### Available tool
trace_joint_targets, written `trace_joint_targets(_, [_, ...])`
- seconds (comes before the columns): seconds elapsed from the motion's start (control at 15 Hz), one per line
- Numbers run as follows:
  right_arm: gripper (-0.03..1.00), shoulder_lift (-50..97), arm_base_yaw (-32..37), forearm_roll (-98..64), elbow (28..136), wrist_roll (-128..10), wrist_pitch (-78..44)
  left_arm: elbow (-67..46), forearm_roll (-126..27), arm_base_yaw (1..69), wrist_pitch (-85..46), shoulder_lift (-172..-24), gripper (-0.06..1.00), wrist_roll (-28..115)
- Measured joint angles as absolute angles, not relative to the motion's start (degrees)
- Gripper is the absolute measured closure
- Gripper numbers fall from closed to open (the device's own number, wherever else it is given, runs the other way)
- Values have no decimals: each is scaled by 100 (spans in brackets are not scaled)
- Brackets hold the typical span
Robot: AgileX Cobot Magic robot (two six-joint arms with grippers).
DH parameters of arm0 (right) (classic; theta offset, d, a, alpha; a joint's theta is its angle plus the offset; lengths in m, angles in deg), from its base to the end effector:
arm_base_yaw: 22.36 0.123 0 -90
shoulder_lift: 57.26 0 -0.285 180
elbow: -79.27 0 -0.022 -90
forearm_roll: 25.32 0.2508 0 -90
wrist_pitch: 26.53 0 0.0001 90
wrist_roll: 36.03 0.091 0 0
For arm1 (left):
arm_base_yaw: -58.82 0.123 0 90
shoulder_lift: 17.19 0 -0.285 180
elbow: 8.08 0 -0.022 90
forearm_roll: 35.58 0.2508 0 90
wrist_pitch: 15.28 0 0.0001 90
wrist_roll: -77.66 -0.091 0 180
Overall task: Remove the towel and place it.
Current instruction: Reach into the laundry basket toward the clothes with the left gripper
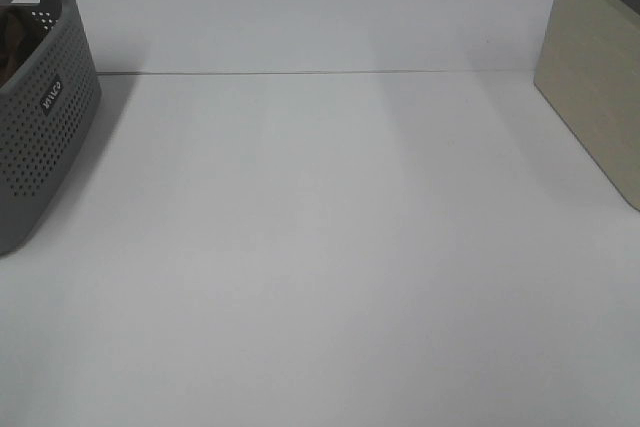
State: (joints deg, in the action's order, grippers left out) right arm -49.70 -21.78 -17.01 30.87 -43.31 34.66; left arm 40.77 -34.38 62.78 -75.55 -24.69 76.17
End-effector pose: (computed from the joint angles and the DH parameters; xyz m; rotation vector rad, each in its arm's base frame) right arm -0.0067 0.0115 0.2782 -0.1475 2.0322 0.1002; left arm -0.0048 0.0013 0.2766 -0.0447 2.0358 0.0848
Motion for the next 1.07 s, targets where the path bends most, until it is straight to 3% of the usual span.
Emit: trace_joint_targets(1.07, [20, -4970, -2178, -1701, 3087, -4331, 3466, 4077, -3438, 6278, -7555, -2469, -4, 7617])
